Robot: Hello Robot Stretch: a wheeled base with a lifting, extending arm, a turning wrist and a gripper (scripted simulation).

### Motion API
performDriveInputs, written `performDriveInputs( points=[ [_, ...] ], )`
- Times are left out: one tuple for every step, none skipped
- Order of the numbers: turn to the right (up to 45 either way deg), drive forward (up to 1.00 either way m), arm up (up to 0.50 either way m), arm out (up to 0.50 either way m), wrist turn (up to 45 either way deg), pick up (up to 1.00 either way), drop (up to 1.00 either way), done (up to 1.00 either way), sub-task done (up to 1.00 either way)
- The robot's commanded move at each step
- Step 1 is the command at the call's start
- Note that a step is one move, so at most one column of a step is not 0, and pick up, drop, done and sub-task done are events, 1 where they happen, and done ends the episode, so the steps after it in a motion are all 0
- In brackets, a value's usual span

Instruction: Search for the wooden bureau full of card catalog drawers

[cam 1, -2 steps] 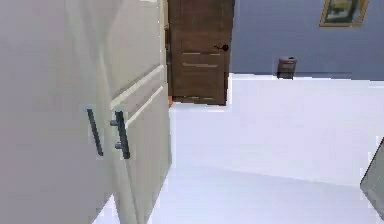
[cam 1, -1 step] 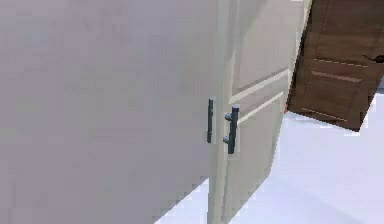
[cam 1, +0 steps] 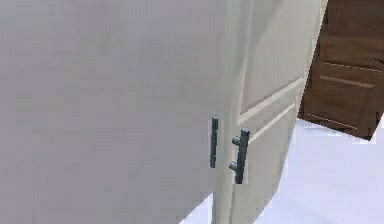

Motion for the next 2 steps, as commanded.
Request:
performDriveInputs(
  points=[
    [45.0, 0.00, 0.00, 0.00, 0.0, 0.00, 0.00, 0.00, 0.00],
    [45.0, 0.00, 0.00, 0.00, 0.0, 0.00, 0.00, 0.00, 0.00]
  ],
)
